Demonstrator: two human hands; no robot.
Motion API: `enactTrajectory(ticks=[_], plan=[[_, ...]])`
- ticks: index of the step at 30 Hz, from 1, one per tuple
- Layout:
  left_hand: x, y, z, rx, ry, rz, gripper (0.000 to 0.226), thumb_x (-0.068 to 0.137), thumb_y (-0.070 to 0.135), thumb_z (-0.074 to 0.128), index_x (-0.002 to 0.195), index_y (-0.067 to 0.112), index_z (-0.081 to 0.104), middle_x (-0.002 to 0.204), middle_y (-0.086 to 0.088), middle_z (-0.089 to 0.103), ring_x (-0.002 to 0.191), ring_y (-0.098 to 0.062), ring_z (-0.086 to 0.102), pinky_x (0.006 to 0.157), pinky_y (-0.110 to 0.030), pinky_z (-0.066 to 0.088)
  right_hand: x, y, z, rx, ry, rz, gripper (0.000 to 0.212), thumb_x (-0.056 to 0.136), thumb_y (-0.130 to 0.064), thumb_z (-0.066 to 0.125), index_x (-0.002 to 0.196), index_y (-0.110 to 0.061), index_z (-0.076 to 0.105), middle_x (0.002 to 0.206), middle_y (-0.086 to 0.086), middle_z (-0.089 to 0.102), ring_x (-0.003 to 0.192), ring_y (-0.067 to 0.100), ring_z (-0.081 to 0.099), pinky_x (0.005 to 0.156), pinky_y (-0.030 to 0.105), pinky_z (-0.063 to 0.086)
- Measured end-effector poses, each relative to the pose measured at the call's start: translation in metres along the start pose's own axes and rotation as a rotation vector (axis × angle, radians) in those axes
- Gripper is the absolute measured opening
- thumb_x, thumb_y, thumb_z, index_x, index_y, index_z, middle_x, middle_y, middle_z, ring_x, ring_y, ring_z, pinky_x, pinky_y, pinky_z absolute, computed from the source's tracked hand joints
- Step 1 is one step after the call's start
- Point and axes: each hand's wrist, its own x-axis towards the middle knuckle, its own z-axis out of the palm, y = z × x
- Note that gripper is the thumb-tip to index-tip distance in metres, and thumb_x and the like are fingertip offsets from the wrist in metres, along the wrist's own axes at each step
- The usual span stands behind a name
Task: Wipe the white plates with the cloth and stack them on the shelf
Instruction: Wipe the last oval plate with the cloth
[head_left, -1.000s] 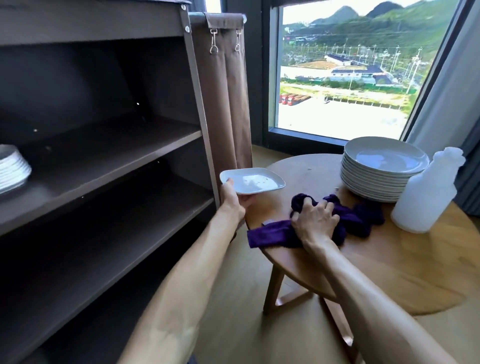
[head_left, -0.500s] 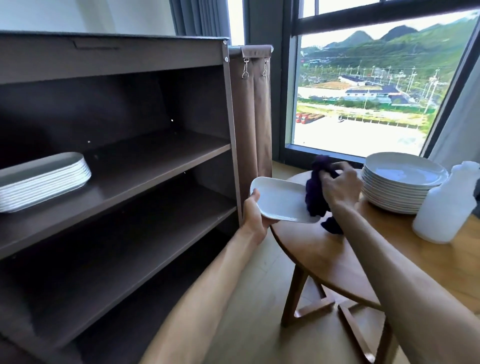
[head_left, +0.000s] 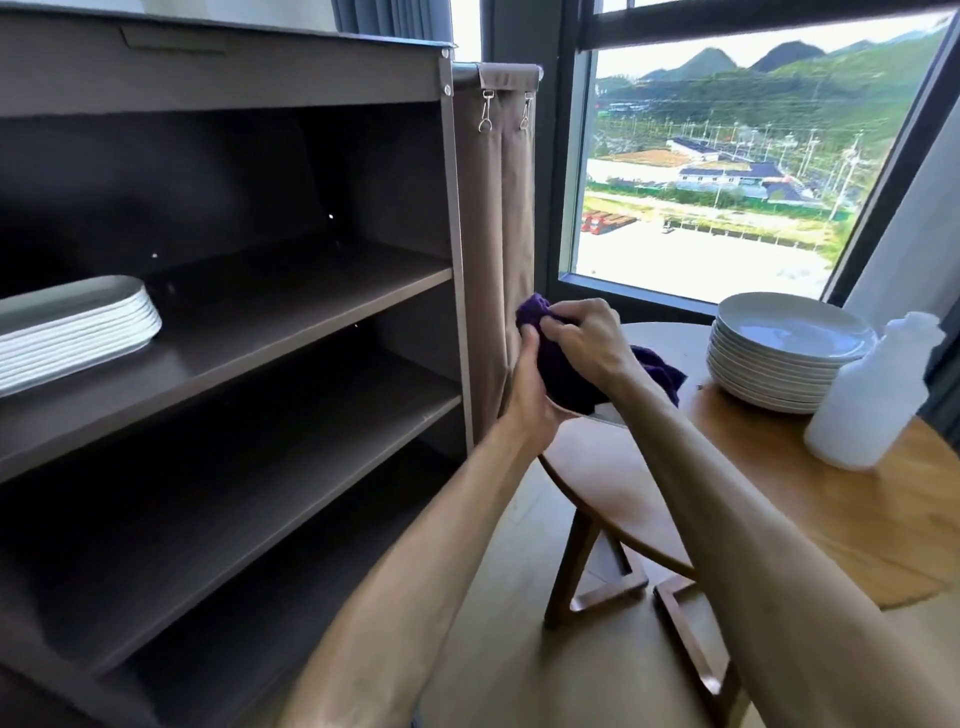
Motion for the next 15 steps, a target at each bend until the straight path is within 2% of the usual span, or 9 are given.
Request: enactTrajectory(ticks=[2, 4, 5, 7, 9, 10, 12, 15], plan=[[0.004, 0.004, -0.002, 0.049, 0.008, 0.041, 0.054, 0.102, 0.058, 0.044, 0.112, 0.011, 0.070, 0.100, -0.011, 0.068, 0.098, -0.021, 0.068, 0.089, -0.038, 0.055, -0.006, 0.001, 0.000, -0.005, -0.090, 0.041, 0.019, 0.094, -0.027, 0.064, 0.088, -0.025, 0.082, 0.078, -0.003, 0.072, 0.077, 0.015, 0.068, 0.069, 0.032, 0.054], [0.009, 0.003, -0.010, 0.083, 0.023, 0.093, 0.064, 0.104, 0.057, 0.040, 0.079, 0.011, 0.076, 0.085, -0.010, 0.065, 0.080, -0.016, 0.071, 0.084, -0.032, 0.056, -0.015, 0.003, 0.005, -0.080, -0.153, 0.031, 0.018, 0.093, -0.024, 0.066, 0.084, -0.023, 0.082, 0.076, -0.005, 0.071, 0.076, 0.014, 0.069, 0.069, 0.027, 0.054], [0.013, 0.001, -0.015, 0.078, 0.033, 0.082, 0.067, 0.105, 0.055, 0.037, 0.074, 0.009, 0.074, 0.081, -0.010, 0.063, 0.076, -0.015, 0.070, 0.083, -0.031, 0.055, -0.019, 0.001, 0.007, -0.113, -0.181, 0.021, 0.018, 0.092, -0.023, 0.067, 0.081, -0.023, 0.081, 0.074, -0.005, 0.071, 0.075, 0.014, 0.069, 0.070, 0.027, 0.056], [0.014, -0.007, -0.028, 0.073, 0.085, 0.006, 0.064, 0.106, 0.055, 0.040, 0.096, 0.000, 0.071, 0.091, -0.016, 0.066, 0.087, -0.023, 0.070, 0.091, -0.037, 0.056, -0.021, 0.001, 0.008, -0.176, -0.242, 0.045, 0.016, 0.092, -0.023, 0.068, 0.082, -0.021, 0.081, 0.077, -0.003, 0.071, 0.077, 0.015, 0.068, 0.073, 0.027, 0.058], [0.013, -0.011, -0.041, 0.002, 0.115, -0.052, 0.065, 0.103, 0.056, 0.045, 0.123, -0.003, 0.064, 0.114, -0.023, 0.066, 0.106, -0.033, 0.068, 0.102, -0.048, 0.054, -0.020, 0.004, 0.008, -0.258, -0.303, 0.101, 0.015, 0.092, -0.024, 0.069, 0.089, -0.016, 0.082, 0.082, 0.001, 0.071, 0.078, 0.017, 0.068, 0.074, 0.026, 0.058], [0.012, -0.012, -0.046, -0.022, 0.130, -0.068, 0.067, 0.101, 0.057, 0.047, 0.129, -0.002, 0.062, 0.123, -0.025, 0.065, 0.113, -0.037, 0.067, 0.105, -0.051, 0.052, -0.021, 0.007, 0.009, -0.304, -0.322, 0.127, 0.016, 0.091, -0.024, 0.070, 0.091, -0.014, 0.081, 0.083, 0.003, 0.071, 0.079, 0.018, 0.068, 0.074, 0.027, 0.058], [0.015, -0.013, -0.047, -0.017, 0.152, -0.108, 0.070, 0.095, 0.060, 0.054, 0.133, 0.002, 0.060, 0.132, -0.025, 0.064, 0.119, -0.041, 0.064, 0.104, -0.054, 0.052, -0.027, 0.016, 0.011, -0.404, -0.318, 0.165, 0.017, 0.090, -0.026, 0.071, 0.092, -0.012, 0.079, 0.085, 0.003, 0.070, 0.078, 0.019, 0.067, 0.077, 0.030, 0.060], [0.018, -0.017, -0.048, 0.012, 0.167, -0.087, 0.065, 0.094, 0.061, 0.056, 0.133, 0.011, 0.061, 0.131, -0.021, 0.066, 0.119, -0.038, 0.064, 0.102, -0.052, 0.054, -0.033, 0.030, 0.010, -0.488, -0.183, 0.227, 0.019, 0.086, -0.031, 0.073, 0.092, -0.013, 0.075, 0.087, 0.004, 0.068, 0.077, 0.018, 0.064, 0.074, 0.033, 0.061]])
